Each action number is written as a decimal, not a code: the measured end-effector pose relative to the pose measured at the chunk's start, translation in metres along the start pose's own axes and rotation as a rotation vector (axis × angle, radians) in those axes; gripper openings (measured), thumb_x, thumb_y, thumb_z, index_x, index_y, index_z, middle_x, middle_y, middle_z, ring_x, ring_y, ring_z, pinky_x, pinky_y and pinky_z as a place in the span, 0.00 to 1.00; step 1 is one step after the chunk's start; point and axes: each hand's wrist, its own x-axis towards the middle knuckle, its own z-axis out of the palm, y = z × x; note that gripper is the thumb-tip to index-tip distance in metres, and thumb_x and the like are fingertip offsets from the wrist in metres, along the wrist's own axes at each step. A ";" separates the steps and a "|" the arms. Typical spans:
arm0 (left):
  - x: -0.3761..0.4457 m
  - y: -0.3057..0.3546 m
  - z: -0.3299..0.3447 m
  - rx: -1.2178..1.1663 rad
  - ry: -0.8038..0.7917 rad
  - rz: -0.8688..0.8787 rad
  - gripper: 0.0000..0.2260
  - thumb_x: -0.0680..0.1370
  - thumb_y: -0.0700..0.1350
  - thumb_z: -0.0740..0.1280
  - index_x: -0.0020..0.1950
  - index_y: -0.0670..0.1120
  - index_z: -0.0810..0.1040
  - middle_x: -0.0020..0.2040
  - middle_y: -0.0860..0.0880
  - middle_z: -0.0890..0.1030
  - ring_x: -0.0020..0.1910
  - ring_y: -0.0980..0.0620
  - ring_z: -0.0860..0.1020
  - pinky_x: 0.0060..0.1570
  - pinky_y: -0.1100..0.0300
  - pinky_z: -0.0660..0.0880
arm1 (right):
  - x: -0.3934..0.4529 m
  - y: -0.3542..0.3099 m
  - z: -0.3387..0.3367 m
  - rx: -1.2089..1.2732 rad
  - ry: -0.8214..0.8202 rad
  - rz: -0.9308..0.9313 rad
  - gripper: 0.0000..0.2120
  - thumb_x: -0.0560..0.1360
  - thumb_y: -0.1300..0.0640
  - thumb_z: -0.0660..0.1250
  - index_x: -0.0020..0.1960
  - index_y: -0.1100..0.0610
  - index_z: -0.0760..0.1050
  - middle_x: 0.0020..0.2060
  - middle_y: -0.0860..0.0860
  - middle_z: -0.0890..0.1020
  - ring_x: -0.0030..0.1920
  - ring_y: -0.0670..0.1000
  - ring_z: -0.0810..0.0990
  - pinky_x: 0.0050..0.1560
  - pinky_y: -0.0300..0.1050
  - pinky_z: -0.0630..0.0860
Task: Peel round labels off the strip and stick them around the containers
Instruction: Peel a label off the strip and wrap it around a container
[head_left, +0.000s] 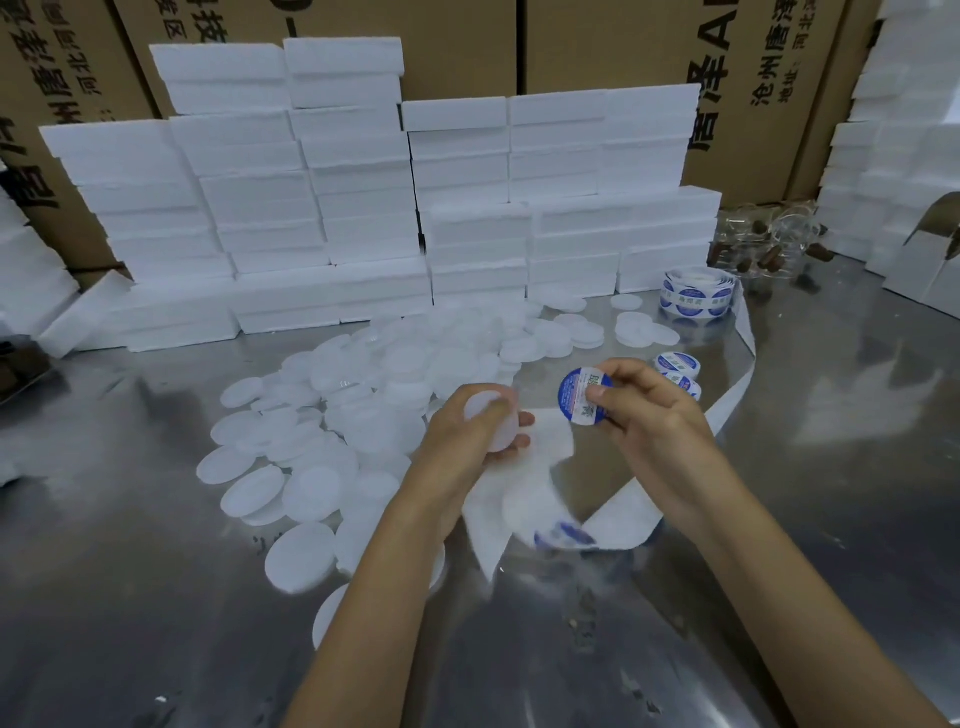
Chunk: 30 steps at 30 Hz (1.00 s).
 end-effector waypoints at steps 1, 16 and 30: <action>0.000 0.004 0.000 -0.139 0.002 -0.013 0.09 0.81 0.53 0.66 0.54 0.49 0.79 0.47 0.43 0.87 0.40 0.48 0.85 0.47 0.56 0.81 | 0.003 -0.002 0.003 -0.025 -0.008 -0.005 0.10 0.73 0.69 0.69 0.46 0.54 0.80 0.40 0.51 0.83 0.43 0.49 0.82 0.45 0.38 0.79; -0.003 0.009 -0.012 -0.712 -0.161 0.019 0.29 0.83 0.63 0.51 0.68 0.43 0.76 0.66 0.38 0.79 0.64 0.41 0.79 0.61 0.51 0.78 | 0.017 0.022 0.073 -0.495 -0.040 -0.229 0.14 0.71 0.69 0.72 0.45 0.51 0.77 0.39 0.43 0.82 0.42 0.50 0.82 0.43 0.41 0.79; -0.011 0.016 -0.002 -0.602 -0.149 0.071 0.26 0.84 0.59 0.51 0.67 0.41 0.74 0.63 0.39 0.79 0.63 0.44 0.79 0.56 0.55 0.79 | 0.015 0.024 0.072 -0.579 0.025 -0.297 0.14 0.71 0.66 0.73 0.45 0.47 0.75 0.41 0.43 0.81 0.40 0.45 0.80 0.37 0.31 0.72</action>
